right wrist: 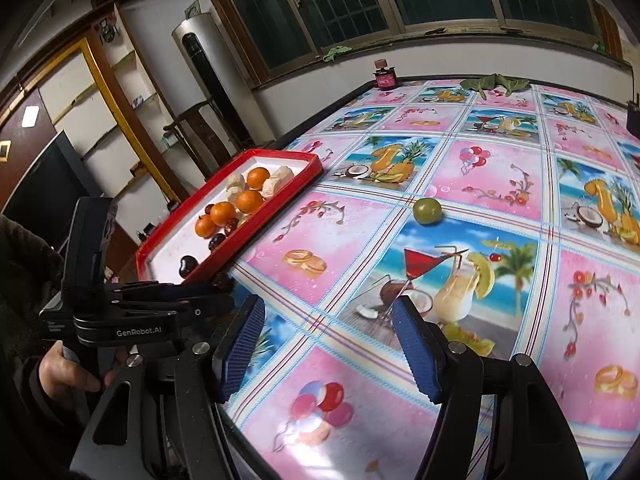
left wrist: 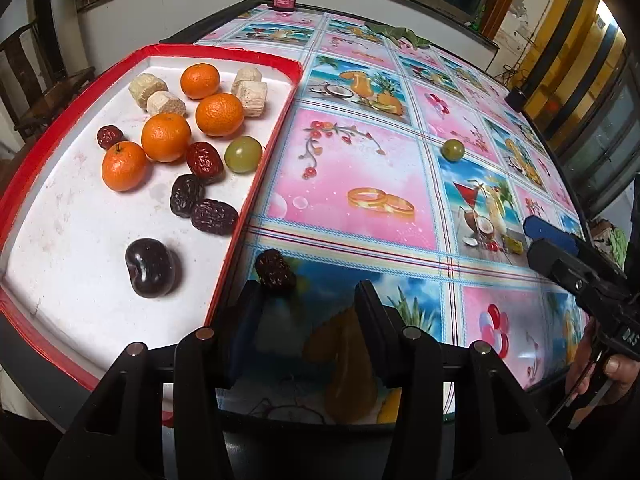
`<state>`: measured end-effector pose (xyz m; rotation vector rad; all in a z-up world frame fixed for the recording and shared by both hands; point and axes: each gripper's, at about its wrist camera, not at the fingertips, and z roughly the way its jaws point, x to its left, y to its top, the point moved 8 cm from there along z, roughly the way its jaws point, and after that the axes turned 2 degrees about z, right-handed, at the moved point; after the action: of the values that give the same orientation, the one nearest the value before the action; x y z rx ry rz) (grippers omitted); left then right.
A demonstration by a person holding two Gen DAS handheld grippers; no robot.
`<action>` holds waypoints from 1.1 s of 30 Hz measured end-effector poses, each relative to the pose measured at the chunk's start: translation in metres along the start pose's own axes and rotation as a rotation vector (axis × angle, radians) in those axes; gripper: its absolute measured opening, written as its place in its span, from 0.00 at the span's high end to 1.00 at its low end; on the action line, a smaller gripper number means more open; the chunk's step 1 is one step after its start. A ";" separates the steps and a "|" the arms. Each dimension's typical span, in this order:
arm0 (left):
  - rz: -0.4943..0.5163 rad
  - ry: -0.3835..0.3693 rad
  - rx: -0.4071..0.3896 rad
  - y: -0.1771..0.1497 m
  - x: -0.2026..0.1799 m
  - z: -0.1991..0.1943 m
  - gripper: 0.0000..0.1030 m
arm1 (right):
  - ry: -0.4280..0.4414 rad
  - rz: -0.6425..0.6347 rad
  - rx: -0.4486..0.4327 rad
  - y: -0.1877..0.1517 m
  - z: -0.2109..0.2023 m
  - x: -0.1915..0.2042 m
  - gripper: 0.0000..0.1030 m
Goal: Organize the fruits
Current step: 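Grasp a dark date with the left tool while the right tool grasps a green grape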
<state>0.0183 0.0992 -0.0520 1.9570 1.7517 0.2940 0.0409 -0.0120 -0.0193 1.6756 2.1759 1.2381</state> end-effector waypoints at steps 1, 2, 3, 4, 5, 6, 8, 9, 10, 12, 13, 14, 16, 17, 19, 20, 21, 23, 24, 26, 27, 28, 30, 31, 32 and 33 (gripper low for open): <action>0.000 0.002 -0.001 0.001 0.000 0.000 0.54 | -0.007 -0.009 0.001 0.002 0.001 -0.001 0.34; 0.001 0.004 -0.001 0.002 0.000 0.001 0.55 | -0.015 -0.018 0.001 0.006 0.003 -0.003 0.34; 0.003 0.010 -0.002 0.003 0.000 0.002 0.55 | -0.022 -0.027 0.003 0.010 0.006 -0.005 0.34; 0.007 0.014 -0.001 0.004 0.000 0.003 0.57 | -0.039 -0.038 0.006 0.016 0.011 -0.009 0.35; 0.010 0.016 -0.002 0.007 -0.001 0.005 0.59 | -0.056 -0.041 0.011 0.021 0.015 -0.014 0.35; 0.007 0.013 -0.003 0.009 0.000 0.006 0.60 | -0.071 -0.041 0.020 0.025 0.020 -0.019 0.36; -0.001 0.005 -0.004 0.012 0.000 0.008 0.64 | -0.113 -0.032 0.029 0.038 0.033 -0.032 0.39; -0.003 0.007 -0.004 0.013 0.000 0.008 0.66 | -0.127 -0.029 0.035 0.042 0.038 -0.037 0.42; -0.003 0.006 -0.003 0.013 0.000 0.008 0.69 | -0.146 -0.026 0.039 0.047 0.045 -0.043 0.44; -0.001 0.013 0.003 0.013 -0.001 0.010 0.72 | -0.177 -0.017 0.060 0.056 0.060 -0.054 0.46; 0.005 0.019 0.005 0.012 -0.002 0.010 0.72 | -0.198 -0.012 0.071 0.058 0.066 -0.059 0.47; 0.010 0.023 0.007 0.012 -0.003 0.011 0.72 | -0.209 -0.010 0.080 0.059 0.071 -0.063 0.49; 0.017 0.032 0.009 0.012 -0.004 0.012 0.72 | -0.224 -0.007 0.098 0.061 0.081 -0.069 0.51; 0.020 0.034 0.011 0.012 -0.005 0.013 0.72 | -0.234 -0.007 0.107 0.060 0.085 -0.071 0.53; 0.026 0.038 0.012 0.013 -0.006 0.013 0.72 | -0.251 -0.024 0.105 0.060 0.089 -0.071 0.54; 0.026 0.038 0.012 0.013 -0.007 0.013 0.72 | -0.260 -0.039 0.105 0.060 0.090 -0.070 0.55; 0.031 0.040 0.014 0.014 -0.008 0.014 0.72 | -0.266 -0.050 0.106 0.060 0.091 -0.070 0.58; 0.044 0.043 0.016 0.014 -0.011 0.016 0.80 | -0.272 -0.068 0.106 0.060 0.092 -0.068 0.62; 0.058 0.053 0.017 0.015 -0.013 0.017 0.82 | -0.281 -0.076 0.104 0.060 0.093 -0.069 0.66; 0.062 0.048 0.018 0.016 -0.015 0.017 0.85 | -0.298 -0.090 0.099 0.060 0.093 -0.069 0.70; 0.062 0.045 0.019 0.016 -0.016 0.018 0.85 | -0.304 -0.094 0.098 0.060 0.093 -0.070 0.74; 0.066 0.044 0.019 0.017 -0.017 0.018 0.85 | -0.309 -0.095 0.096 0.060 0.092 -0.071 0.74; 0.075 0.043 0.018 0.017 -0.018 0.018 0.85 | -0.303 -0.091 0.093 0.061 0.092 -0.071 0.75; 0.077 0.040 0.018 0.016 -0.019 0.018 0.85 | -0.304 -0.092 0.091 0.060 0.091 -0.071 0.75; 0.078 0.037 0.019 0.016 -0.020 0.018 0.85 | -0.307 -0.093 0.091 0.060 0.091 -0.070 0.75; 0.080 0.034 0.020 0.016 -0.020 0.018 0.85 | -0.308 -0.092 0.090 0.060 0.090 -0.070 0.75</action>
<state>0.0372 0.0748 -0.0563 2.0508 1.7060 0.3407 0.1613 -0.0220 -0.0644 1.6499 2.1186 0.8081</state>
